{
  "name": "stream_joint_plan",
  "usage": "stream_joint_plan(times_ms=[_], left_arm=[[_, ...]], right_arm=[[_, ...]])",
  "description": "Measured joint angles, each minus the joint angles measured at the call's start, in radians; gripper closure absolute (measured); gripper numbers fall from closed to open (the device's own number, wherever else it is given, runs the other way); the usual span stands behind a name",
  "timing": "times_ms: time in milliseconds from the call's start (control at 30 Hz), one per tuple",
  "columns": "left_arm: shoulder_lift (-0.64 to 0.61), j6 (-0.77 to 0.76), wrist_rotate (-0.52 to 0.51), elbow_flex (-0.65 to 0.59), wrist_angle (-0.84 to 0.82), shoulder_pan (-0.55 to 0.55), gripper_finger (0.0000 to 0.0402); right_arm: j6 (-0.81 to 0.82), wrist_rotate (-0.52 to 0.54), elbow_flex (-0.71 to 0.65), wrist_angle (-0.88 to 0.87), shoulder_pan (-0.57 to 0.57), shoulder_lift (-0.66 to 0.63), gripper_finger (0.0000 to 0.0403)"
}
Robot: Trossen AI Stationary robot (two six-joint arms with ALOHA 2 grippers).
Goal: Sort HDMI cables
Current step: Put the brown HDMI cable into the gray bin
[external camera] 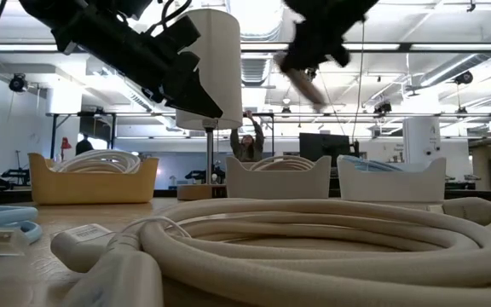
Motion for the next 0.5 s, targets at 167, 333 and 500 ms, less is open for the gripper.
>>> stream_joint_plan(times_ms=[167, 333, 500], left_arm=[[0.0, 0.0, 0.0, 0.0, -0.003, 0.0, 0.0261], [0.0, -0.001, 0.0, 0.0, -0.007, 0.0, 0.0261], [0.0, 0.0, 0.0, 0.0, -0.009, 0.0, 0.0261]], right_arm=[[0.009, 0.0, -0.017, 0.223, -0.013, 0.085, 0.0356], [0.053, 0.051, -0.02, 0.245, -0.037, 0.185, 0.0355], [0.1, 0.122, -0.013, 0.257, -0.062, 0.264, 0.0355]])
